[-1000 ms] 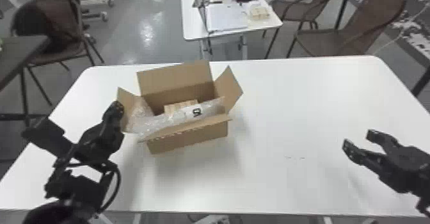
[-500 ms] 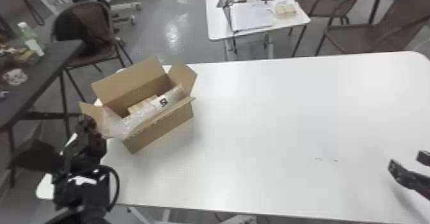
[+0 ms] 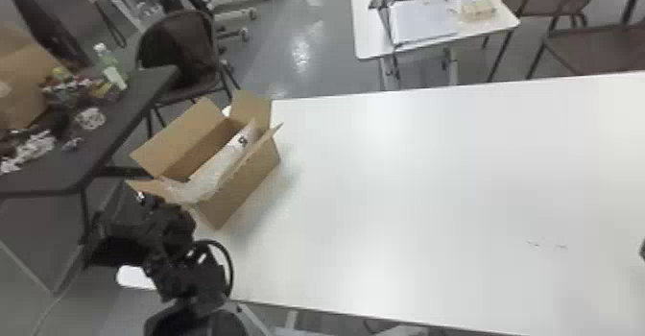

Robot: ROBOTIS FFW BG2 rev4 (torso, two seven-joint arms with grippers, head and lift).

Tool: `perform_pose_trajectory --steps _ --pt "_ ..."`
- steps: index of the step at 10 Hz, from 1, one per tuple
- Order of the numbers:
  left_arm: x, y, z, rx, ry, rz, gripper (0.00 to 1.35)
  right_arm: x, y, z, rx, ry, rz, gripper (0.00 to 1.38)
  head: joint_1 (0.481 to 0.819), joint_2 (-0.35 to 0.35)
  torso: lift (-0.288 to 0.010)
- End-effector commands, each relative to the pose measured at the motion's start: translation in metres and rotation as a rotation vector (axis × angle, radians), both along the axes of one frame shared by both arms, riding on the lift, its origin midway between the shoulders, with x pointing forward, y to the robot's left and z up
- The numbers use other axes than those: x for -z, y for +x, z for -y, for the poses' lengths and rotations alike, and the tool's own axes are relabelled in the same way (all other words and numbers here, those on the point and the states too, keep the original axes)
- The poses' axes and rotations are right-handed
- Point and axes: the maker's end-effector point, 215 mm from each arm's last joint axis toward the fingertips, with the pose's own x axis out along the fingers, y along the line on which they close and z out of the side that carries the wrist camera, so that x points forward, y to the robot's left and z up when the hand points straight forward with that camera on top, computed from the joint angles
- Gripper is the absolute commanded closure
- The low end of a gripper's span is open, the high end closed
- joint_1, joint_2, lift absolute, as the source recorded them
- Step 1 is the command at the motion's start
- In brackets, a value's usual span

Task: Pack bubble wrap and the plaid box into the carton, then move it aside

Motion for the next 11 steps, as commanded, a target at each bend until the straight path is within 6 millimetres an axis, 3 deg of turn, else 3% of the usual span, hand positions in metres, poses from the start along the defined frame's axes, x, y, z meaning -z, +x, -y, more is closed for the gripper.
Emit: perform_pose_trajectory --steps 1,2,3,4,5,7,8,9,11 --pt "0.001 0.000 0.007 -0.009 -0.001 0.029 1.00 0.000 0.002 -0.005 -0.008 0.014 -0.001 0.50 0.695 0.350 -0.166" --pt "-0.012 -0.003 0.013 -0.005 0.043 0.050 0.49 -0.002 0.002 -0.005 -0.008 0.006 0.005 0.50 0.695 0.350 -0.166" --pt "-0.029 -0.011 0.020 0.012 0.101 0.061 0.09 -0.007 0.003 -0.004 -0.007 -0.004 0.015 0.50 0.695 0.350 -0.166" --pt "-0.052 -0.021 0.032 0.041 0.171 0.068 0.07 -0.013 0.003 -0.003 -0.001 -0.009 0.033 0.51 0.695 0.350 -0.166" --pt "-0.070 -0.027 0.054 0.092 0.241 0.061 0.16 -0.017 0.001 0.002 0.016 -0.020 0.046 0.50 0.695 0.350 -0.166" --pt "-0.091 -0.007 0.134 0.268 0.346 0.033 0.18 -0.030 -0.003 0.016 0.046 -0.127 0.086 0.50 0.695 0.319 -0.166" --pt "-0.091 0.003 0.177 0.363 0.386 0.033 0.19 -0.042 -0.005 0.017 0.066 -0.143 0.147 0.51 0.695 0.292 -0.166" --pt "-0.084 0.009 0.210 0.460 0.432 0.011 0.19 -0.044 -0.010 0.017 0.080 -0.156 0.181 0.51 0.695 0.216 -0.166" --pt "-0.039 0.006 0.249 0.668 0.489 -0.108 0.19 -0.041 -0.027 0.023 0.106 -0.210 0.262 0.52 0.695 0.103 -0.166"
